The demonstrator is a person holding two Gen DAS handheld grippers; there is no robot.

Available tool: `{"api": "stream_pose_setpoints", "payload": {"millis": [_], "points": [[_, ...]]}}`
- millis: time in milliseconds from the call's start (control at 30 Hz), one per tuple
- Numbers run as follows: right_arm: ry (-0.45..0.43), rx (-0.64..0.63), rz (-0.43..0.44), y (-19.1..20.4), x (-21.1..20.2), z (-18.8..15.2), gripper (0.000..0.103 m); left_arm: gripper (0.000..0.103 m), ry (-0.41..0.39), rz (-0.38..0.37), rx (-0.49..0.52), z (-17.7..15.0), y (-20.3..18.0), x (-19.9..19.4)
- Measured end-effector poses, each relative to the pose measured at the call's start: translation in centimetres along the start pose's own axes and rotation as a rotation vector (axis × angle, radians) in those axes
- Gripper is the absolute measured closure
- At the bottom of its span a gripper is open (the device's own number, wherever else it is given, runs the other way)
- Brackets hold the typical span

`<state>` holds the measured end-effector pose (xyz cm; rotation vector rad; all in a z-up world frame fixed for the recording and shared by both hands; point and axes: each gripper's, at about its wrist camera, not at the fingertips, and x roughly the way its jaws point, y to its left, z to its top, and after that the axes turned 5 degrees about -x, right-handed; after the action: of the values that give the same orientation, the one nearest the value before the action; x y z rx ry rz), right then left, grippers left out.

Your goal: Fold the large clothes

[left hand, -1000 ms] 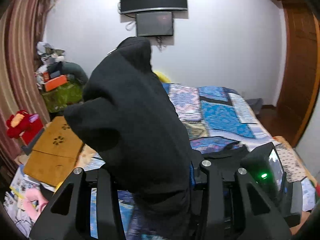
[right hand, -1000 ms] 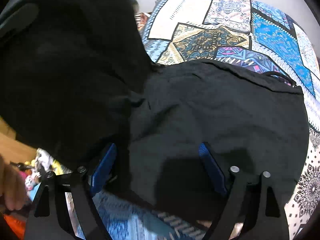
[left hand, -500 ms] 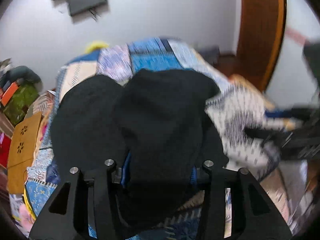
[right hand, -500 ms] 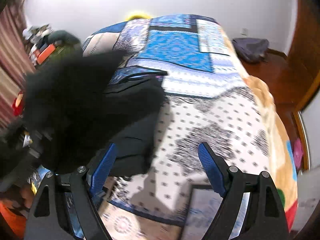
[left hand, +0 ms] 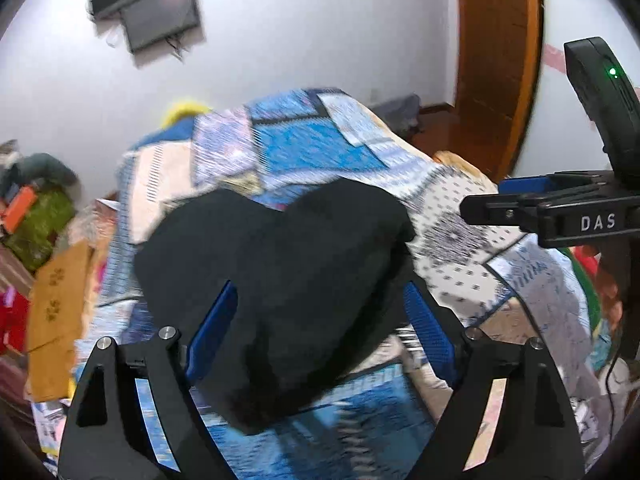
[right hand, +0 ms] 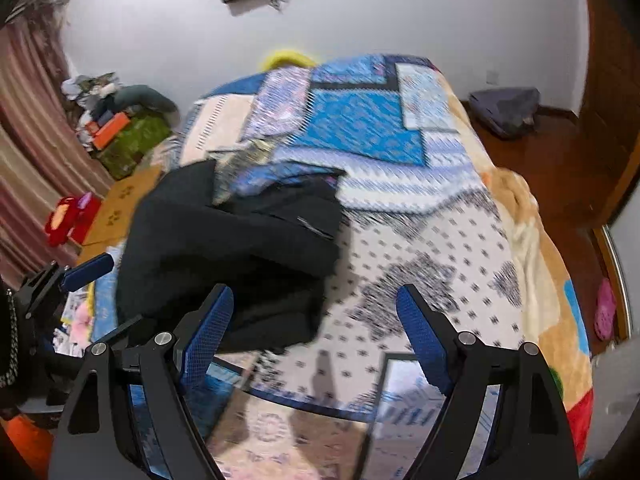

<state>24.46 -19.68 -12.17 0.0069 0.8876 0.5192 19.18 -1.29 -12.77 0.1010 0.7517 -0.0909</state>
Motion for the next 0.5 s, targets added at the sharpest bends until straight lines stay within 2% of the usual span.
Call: {"api": "stream_pose_setpoints", "payload": {"millis": [133,267,400,500], "points": [[-0.047,-0.084,0.050,3.2,-0.2,1.9,0.022,0.016,-0.049,0.078,-0.074,0.2,4.3,-1.9],[-0.064,-0.116,0.085,5.7,1.1,4.0,0.022,0.015,-0.025,0.120,-0.174,0.3,8.7,-1.8],[-0.040,-0.146,0.138,7.9,3.5,5.3,0.022,0.015,0.039,0.102,-0.282,-0.5,11.7,0.3],[0.028,-0.170,0.114,8.2,6.1,5.0,0.022,0.015,0.114,0.038,-0.343,-1.9,12.1,2.7]]}}
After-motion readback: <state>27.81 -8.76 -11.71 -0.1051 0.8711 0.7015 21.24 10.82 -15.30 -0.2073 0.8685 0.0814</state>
